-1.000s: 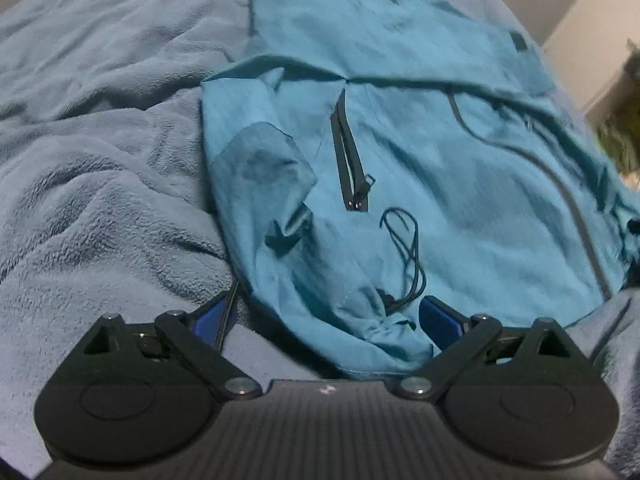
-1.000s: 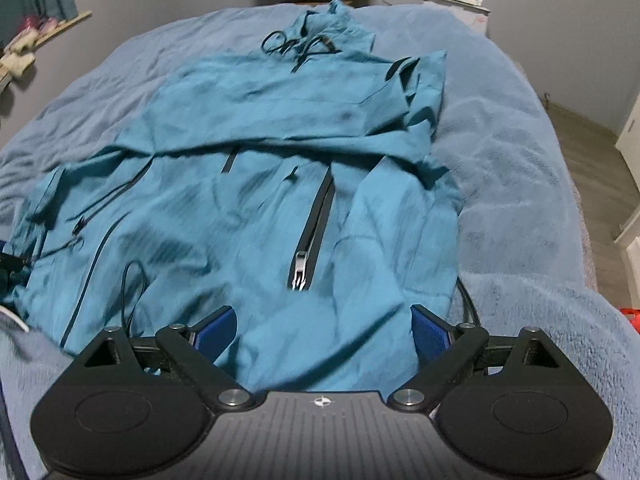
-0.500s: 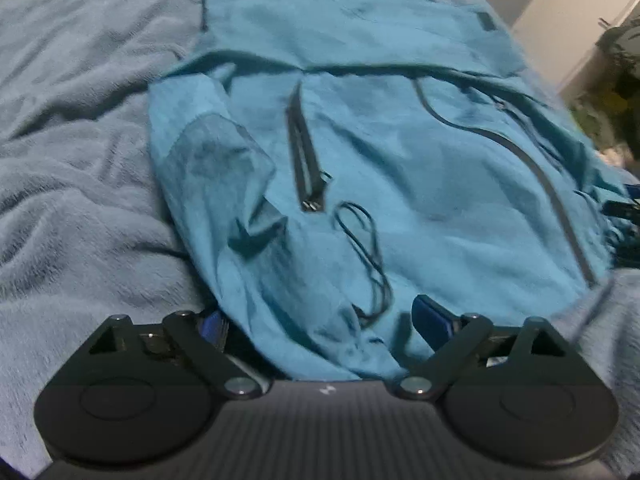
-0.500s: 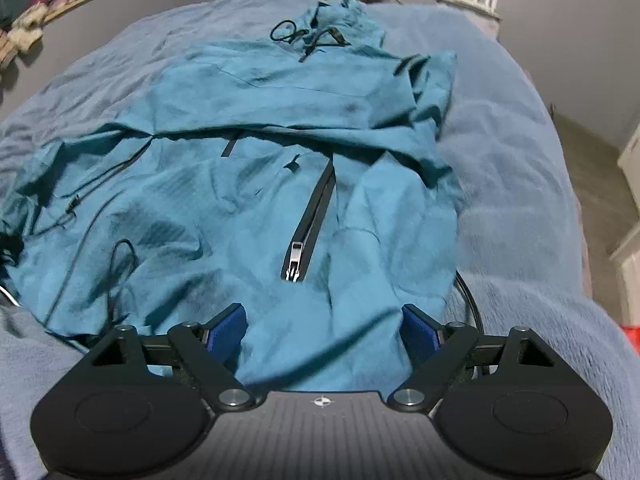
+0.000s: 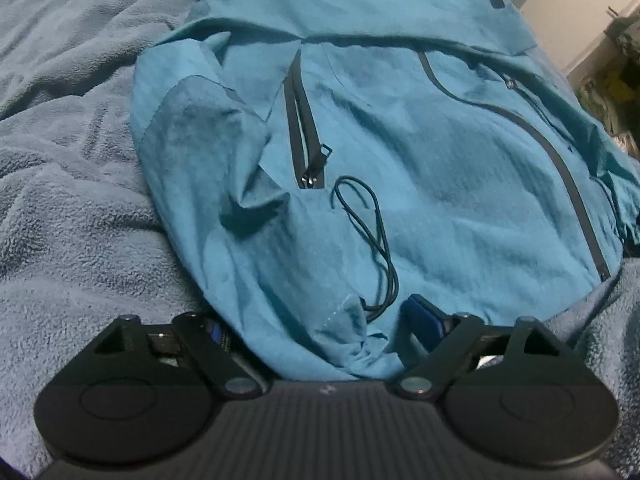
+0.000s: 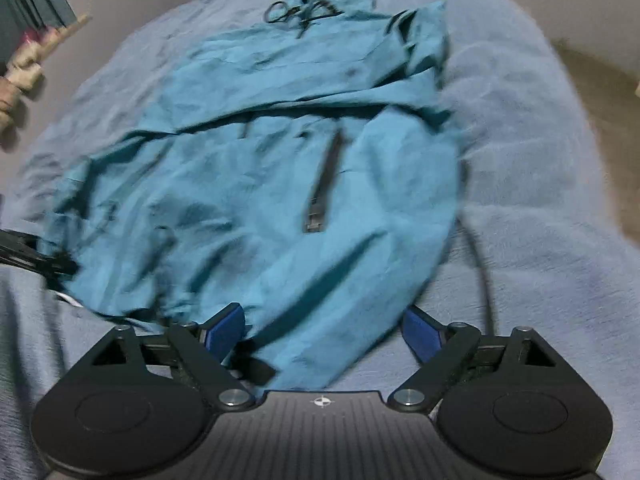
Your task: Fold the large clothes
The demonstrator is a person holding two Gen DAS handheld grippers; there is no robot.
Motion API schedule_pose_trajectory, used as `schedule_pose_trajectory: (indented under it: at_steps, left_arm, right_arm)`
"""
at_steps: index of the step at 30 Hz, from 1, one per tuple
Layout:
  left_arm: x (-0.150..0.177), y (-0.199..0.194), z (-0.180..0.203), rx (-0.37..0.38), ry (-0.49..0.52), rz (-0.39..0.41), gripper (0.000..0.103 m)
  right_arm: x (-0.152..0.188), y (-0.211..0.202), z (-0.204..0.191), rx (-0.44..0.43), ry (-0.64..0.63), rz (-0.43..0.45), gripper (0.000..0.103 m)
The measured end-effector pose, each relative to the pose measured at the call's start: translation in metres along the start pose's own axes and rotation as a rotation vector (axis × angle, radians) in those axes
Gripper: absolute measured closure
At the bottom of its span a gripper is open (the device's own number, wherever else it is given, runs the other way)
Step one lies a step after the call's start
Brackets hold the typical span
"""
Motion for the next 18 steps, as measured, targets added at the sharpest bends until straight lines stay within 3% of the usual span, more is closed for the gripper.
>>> schedule_pose_trajectory:
  at_steps: [2,4,6,8,10,13,16,18]
  left_arm:
    - [-0.002,-0.003,-0.003,0.004,-0.020,0.017,0.028]
    - [-0.003,-0.005,-0.004,0.006,-0.027,0.025,0.033]
    - [-0.002,-0.007,-0.005,0.004,-0.022,0.024,0.040]
    - [-0.001,-0.011,-0.004,0.022,-0.013,0.025,0.054]
    - [-0.006,-0.015,0.001,0.046,-0.012,0.056,0.061]
    - [-0.014,-0.019,-0.002,0.126,-0.085,0.109,0.061]
    - [-0.007,-0.001,-0.008,0.147,-0.134,0.019,0.061]
    - [-0.012,-0.002,-0.004,0.136,-0.098,0.024,0.072]
  right_arm:
    - [-0.002,0.007,-0.004,-0.023,0.015,0.012,0.009]
    - [-0.008,0.013,-0.006,-0.004,0.018,0.050,0.016]
    - [-0.015,0.016,-0.004,0.004,0.049,0.088,0.041]
    - [-0.019,0.017,0.000,0.015,0.040,0.117,0.052]
    - [-0.017,0.021,0.001,0.013,0.032,0.116,0.054]
    - [-0.018,0.022,0.002,-0.010,0.038,0.106,0.052]
    - [-0.024,0.023,0.002,-0.037,0.045,0.112,0.055]
    - [-0.027,0.025,-0.005,-0.045,0.018,0.124,0.067]
Point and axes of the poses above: each gripper's, at about its wrist camera, not at the fingertips, and y roughly the way its jaws point, z to its right, x to its underside, the point moved 10 cm from there along y, roughly the way its jaws point, and after that the axes turned 9 degrees about x, right-handed, at the moved point
